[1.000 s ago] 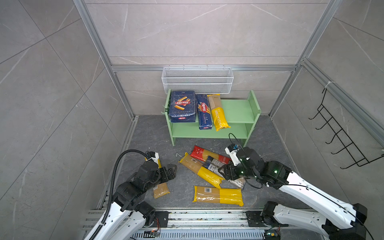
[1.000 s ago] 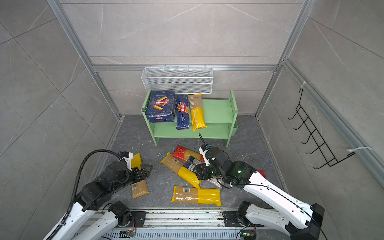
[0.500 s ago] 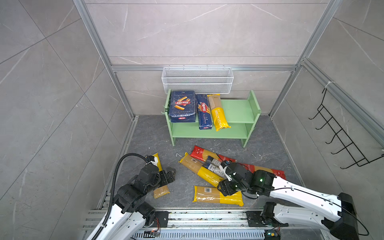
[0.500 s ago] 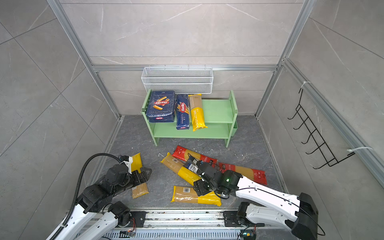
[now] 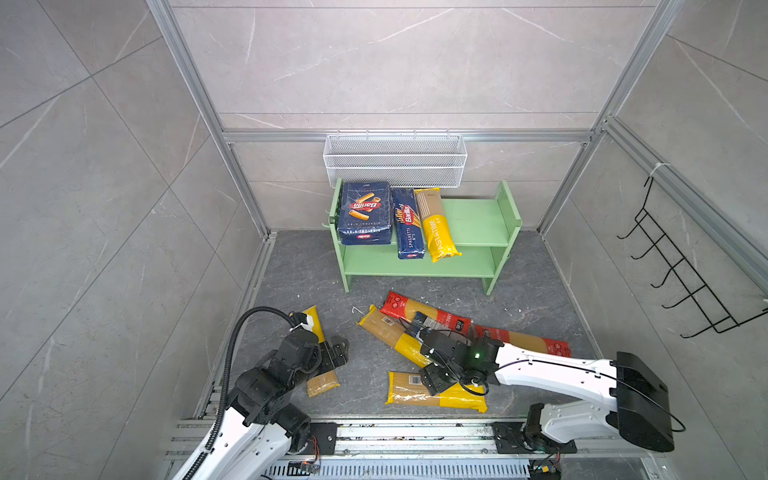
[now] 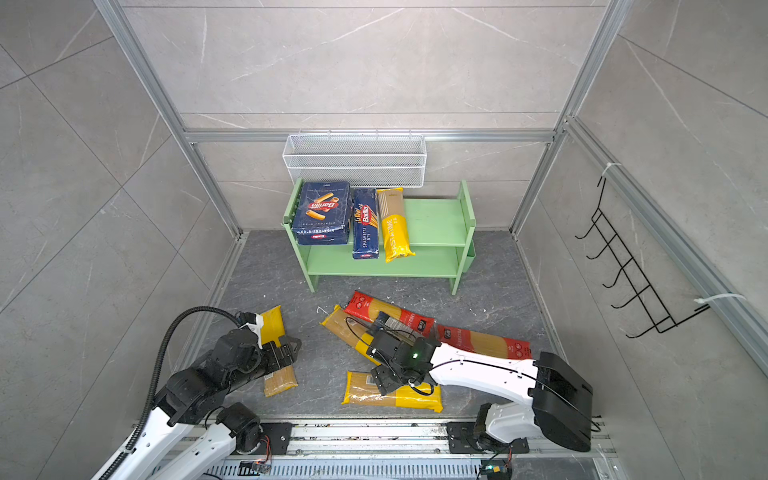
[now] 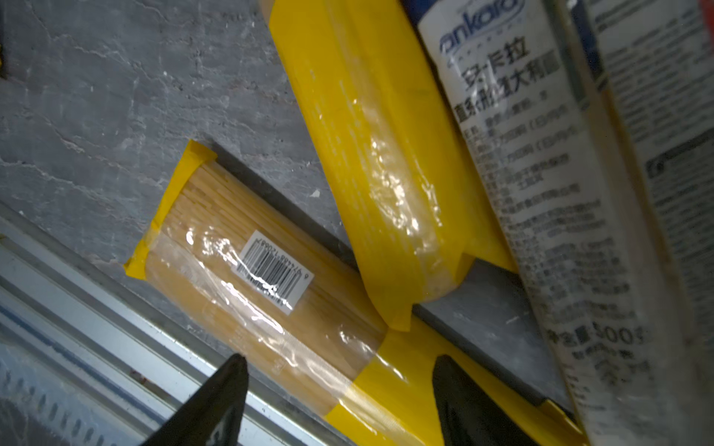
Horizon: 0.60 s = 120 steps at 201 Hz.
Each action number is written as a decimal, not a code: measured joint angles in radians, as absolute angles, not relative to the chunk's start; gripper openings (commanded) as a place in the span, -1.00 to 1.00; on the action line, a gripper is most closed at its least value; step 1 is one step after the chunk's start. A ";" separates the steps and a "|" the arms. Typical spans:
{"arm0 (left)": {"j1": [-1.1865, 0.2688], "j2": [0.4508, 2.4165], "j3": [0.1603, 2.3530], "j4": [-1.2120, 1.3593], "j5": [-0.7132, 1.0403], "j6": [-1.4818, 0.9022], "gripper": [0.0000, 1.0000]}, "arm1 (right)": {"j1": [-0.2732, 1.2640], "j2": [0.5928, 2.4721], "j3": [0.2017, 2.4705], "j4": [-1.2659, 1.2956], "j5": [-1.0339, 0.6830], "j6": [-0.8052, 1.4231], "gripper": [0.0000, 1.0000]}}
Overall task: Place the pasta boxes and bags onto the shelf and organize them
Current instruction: 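Withdraw the right gripper from the shelf down to the pasta pile, then grasp the yellow-banded spaghetti bag beside the ankara bag with the right gripper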
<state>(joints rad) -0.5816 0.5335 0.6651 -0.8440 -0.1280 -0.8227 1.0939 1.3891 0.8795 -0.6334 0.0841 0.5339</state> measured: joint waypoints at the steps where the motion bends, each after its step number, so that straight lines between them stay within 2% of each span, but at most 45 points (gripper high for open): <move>1: -0.582 0.533 0.665 -0.844 -0.128 -0.823 1.00 | 1.094 1.391 0.882 -0.633 0.085 0.532 0.73; 44: -0.582 0.536 0.665 -0.846 -0.132 -0.822 0.99 | 1.078 1.528 0.994 -0.591 0.128 0.466 0.78; 120: -0.582 0.538 0.665 -0.847 -0.155 -0.822 0.99 | 0.958 1.632 0.997 -0.544 0.094 0.419 0.75</move>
<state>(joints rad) -0.5816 0.5381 0.6655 -0.8467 -0.1555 -0.8219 0.9581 1.6318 0.9966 -0.5438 0.0944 0.4194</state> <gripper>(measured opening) 0.997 0.880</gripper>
